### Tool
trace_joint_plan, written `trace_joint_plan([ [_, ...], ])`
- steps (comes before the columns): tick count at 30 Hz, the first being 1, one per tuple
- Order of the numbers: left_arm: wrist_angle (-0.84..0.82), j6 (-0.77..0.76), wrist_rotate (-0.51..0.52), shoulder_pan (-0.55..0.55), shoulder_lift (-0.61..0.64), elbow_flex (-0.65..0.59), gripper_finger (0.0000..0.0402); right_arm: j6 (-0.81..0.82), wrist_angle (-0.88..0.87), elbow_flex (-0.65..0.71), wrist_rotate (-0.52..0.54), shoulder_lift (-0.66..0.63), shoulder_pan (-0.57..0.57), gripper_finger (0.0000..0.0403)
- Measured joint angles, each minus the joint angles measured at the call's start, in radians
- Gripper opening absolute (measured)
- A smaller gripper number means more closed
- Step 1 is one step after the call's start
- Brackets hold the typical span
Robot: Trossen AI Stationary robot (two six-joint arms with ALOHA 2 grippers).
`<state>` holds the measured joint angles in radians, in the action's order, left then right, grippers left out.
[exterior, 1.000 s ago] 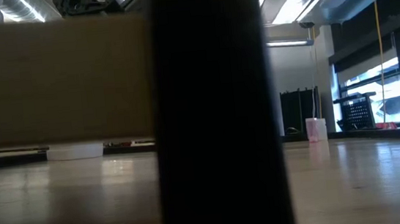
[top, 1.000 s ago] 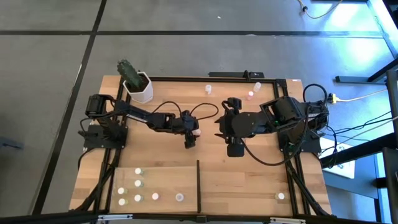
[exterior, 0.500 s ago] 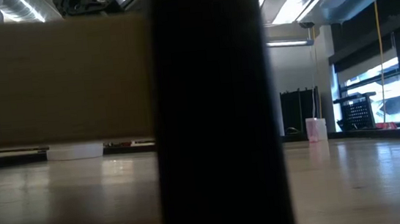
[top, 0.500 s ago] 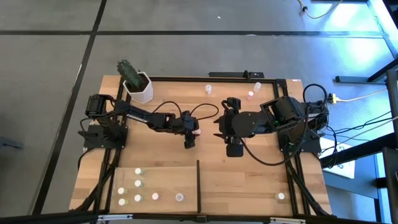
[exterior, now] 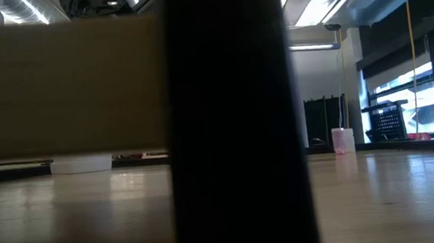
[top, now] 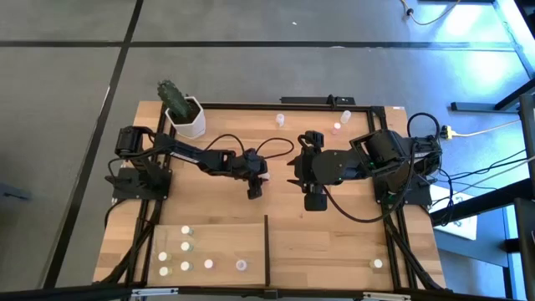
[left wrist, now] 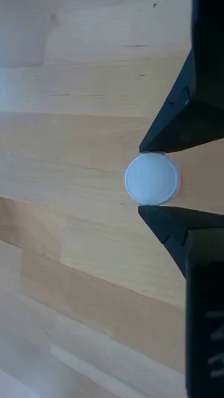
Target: Pick and place medicine bottles onto shelf by color
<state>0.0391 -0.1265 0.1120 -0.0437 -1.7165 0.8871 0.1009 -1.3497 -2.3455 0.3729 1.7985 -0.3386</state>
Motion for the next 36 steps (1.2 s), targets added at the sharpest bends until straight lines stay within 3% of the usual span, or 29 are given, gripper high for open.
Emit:
trace_joint_plan([
  [7,0.0,-0.001,0.0,0.0,0.0,0.0,0.0103,-0.002,0.0,0.0,0.0,0.0,0.0,0.0195],
  [19,-0.01,-0.002,-0.002,0.0,0.019,0.0,0.0098,-0.001,-0.001,0.0,0.0,0.0,0.0,0.0195],
  [28,-0.201,-0.006,0.001,0.007,0.176,0.0,0.0097,-0.002,0.001,0.0,0.0,0.0,0.0,0.0195],
  [36,-0.425,-0.076,0.073,0.086,0.389,0.0,0.0097,0.0,0.006,0.0,0.0,0.0,0.0,0.0195],
])
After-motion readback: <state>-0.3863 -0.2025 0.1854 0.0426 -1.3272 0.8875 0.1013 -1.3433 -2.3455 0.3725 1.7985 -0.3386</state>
